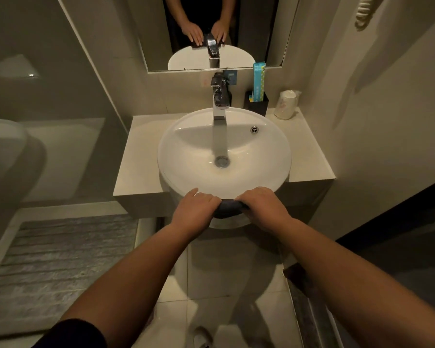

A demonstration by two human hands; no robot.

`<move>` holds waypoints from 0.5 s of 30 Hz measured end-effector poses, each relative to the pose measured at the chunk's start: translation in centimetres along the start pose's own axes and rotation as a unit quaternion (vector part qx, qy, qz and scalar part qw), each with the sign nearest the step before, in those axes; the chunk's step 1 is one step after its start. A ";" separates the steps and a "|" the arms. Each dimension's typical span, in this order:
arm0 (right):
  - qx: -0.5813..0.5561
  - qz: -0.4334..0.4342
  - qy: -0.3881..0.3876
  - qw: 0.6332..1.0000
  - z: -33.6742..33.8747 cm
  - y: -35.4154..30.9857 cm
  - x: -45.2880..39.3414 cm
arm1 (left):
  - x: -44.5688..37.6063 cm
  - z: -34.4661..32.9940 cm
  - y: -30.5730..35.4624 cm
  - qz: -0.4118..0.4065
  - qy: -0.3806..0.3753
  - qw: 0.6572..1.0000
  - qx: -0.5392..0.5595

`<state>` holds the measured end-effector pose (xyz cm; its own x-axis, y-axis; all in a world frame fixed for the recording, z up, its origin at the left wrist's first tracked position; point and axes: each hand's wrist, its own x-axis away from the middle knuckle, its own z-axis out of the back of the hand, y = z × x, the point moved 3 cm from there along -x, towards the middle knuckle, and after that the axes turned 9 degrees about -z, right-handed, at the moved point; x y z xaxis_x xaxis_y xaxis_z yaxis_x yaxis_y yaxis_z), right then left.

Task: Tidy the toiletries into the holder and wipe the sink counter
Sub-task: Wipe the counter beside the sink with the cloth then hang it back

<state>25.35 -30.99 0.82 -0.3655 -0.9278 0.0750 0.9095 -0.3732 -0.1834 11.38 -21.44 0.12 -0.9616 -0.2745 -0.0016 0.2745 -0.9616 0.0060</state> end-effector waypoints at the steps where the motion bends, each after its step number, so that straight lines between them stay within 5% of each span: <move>1: -0.033 0.002 -0.021 0.999 0.9 0.0 0.4 | 0.5 0.8 0.1 -0.006 0.006 1.000 0.014; 4: -0.158 -0.004 -0.095 0.983 4.3 0.2 1.4 | 2.7 3.3 0.2 0.010 -0.023 0.986 0.166; 8: -0.270 -0.008 -0.101 0.958 9.1 -1.1 1.2 | 5.5 5.7 -0.6 0.060 -0.059 0.919 0.386; 15: -0.358 0.032 -0.143 0.922 13.7 -8.0 -1.7 | 7.2 8.6 -1.9 0.067 -0.027 0.741 0.668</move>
<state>21.45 -26.41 15.58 -0.1549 -0.9481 0.2777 0.5259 -0.3170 -0.7892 3.94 -21.55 8.66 -0.9348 -0.3310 0.1284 0.1542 -0.0528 0.9866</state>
